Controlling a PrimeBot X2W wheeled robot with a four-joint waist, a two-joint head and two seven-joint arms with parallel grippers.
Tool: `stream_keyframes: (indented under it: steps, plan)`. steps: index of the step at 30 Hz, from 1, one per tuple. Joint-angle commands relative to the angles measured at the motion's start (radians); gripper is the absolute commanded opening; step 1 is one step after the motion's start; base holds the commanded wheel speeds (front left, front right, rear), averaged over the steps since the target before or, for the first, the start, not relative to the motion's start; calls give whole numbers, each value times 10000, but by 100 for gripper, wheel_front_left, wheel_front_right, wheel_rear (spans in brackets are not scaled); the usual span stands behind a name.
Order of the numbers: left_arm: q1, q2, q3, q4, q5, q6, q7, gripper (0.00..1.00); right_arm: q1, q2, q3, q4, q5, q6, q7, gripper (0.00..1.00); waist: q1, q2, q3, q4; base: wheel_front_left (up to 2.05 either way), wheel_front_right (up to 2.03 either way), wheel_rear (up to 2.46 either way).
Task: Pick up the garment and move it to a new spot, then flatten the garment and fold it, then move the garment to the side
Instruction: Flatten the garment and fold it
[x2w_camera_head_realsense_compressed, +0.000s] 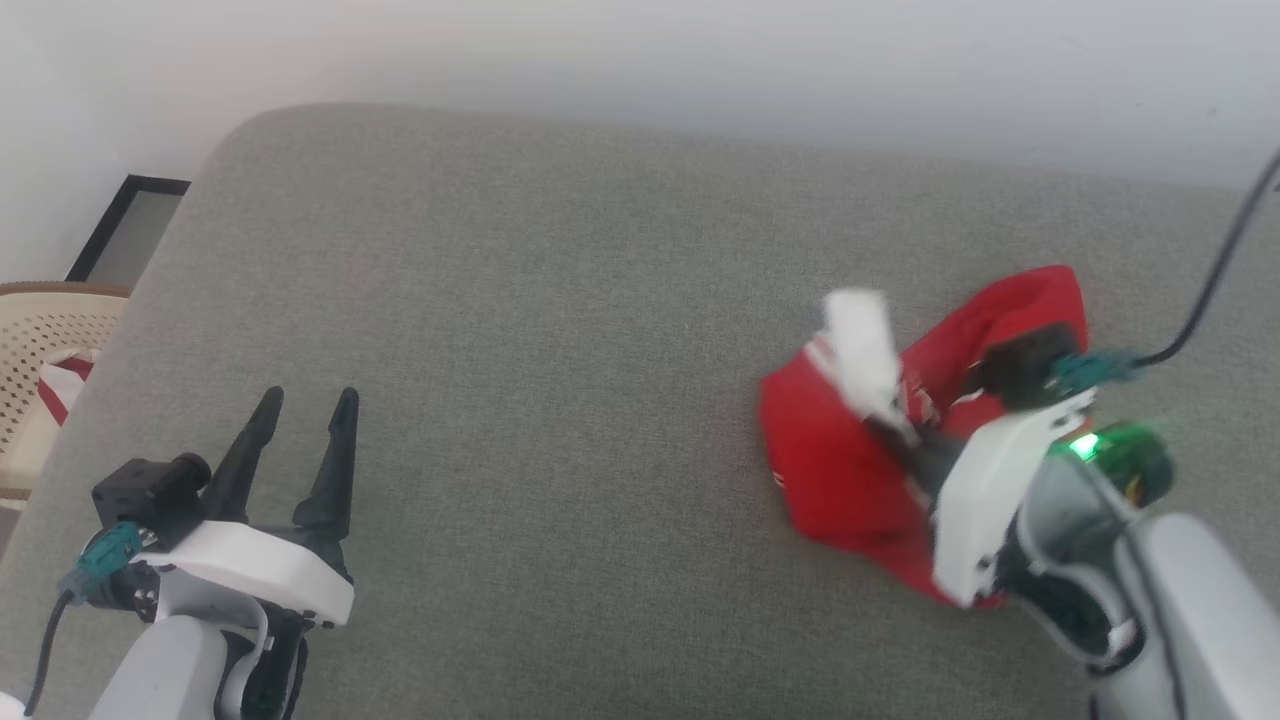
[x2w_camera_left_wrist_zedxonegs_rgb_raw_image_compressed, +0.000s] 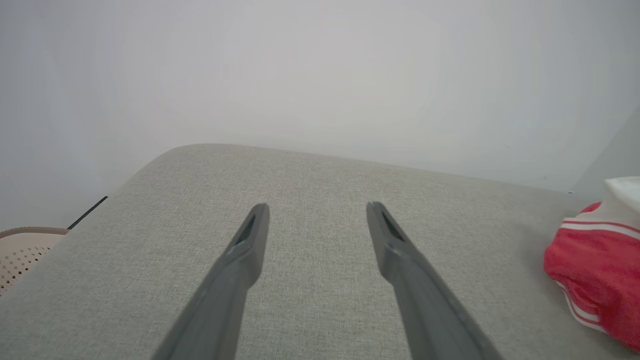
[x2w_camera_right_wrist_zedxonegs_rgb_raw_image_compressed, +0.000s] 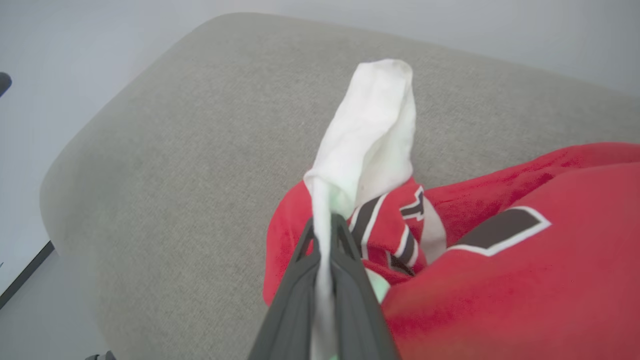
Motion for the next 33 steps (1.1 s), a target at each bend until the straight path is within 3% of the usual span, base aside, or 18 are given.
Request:
stream_keyframes:
  steps: [1,5,10,11,12,13,23,33]
  plan:
    - [81,39,27,-16,97,-4,-49,100,173,-14,202,-139,146,-2,90,0,0,-1,-20,8,0,0,0]
    - [119,48,26,-35,82,39,-48,100,643,-180,1345,-501,705,-2,517,0,0,-1,-94,22,0,0,0]
    - [154,76,28,0,39,69,-50,100,880,-375,1827,-374,975,-2,587,0,0,-1,-156,-19,0,0,0]
    - [161,80,25,6,26,71,-50,100,893,-407,1859,-316,950,-2,560,17,0,-1,-169,-34,0,0,0]
    - [171,83,21,17,12,71,-50,100,903,-406,1825,-252,937,-2,491,76,0,-1,-185,-51,0,0,0]
    - [186,91,24,29,1,73,-50,100,896,-394,1805,-185,905,-2,437,100,0,-1,-211,-77,0,0,0]
    - [430,215,74,88,-52,119,-26,100,1004,-273,1292,-160,879,-2,-226,100,0,-1,-624,-437,0,0,0]
    - [873,462,172,17,-214,206,103,100,1491,-37,144,-533,441,-2,-1440,100,0,-1,-1177,-944,0,0,0]
